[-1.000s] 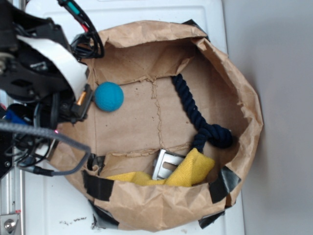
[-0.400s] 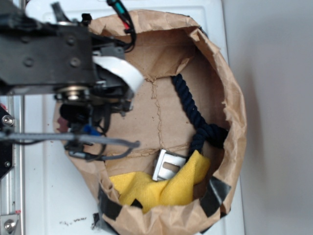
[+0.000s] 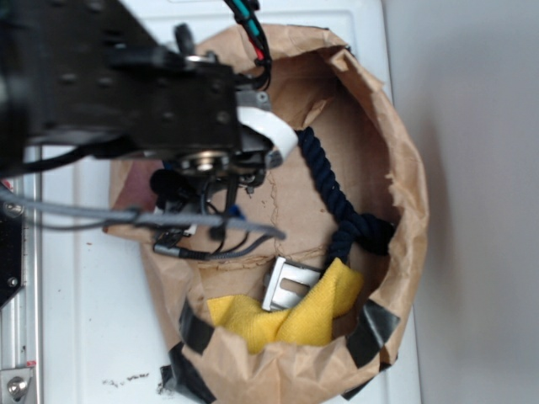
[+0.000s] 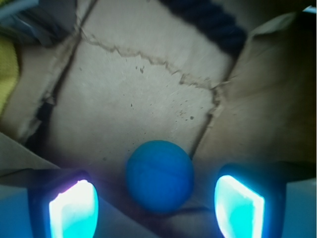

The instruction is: Grab the blue ball.

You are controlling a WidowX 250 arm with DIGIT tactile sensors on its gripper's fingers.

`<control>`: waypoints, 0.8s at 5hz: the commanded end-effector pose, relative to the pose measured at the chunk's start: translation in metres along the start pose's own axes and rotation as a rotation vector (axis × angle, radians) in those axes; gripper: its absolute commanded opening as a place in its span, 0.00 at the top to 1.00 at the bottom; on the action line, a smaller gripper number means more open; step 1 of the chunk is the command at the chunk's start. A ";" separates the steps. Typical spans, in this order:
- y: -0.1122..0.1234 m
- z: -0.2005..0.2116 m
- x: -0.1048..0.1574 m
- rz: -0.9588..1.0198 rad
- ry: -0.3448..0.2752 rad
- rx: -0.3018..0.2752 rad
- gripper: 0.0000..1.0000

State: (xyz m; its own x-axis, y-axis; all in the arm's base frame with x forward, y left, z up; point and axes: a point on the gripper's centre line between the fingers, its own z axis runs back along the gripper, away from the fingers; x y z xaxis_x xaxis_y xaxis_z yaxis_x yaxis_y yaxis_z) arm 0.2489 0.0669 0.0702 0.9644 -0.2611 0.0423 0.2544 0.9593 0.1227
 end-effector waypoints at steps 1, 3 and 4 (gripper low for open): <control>0.029 0.000 0.015 0.067 -0.036 -0.030 0.00; 0.030 0.081 0.028 0.136 -0.158 -0.131 0.00; 0.024 0.092 0.030 0.135 -0.158 -0.075 0.00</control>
State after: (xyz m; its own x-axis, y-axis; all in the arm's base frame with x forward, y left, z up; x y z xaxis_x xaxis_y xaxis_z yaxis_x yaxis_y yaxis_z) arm 0.2698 0.0711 0.1465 0.9786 -0.1402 0.1505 0.1407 0.9900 0.0069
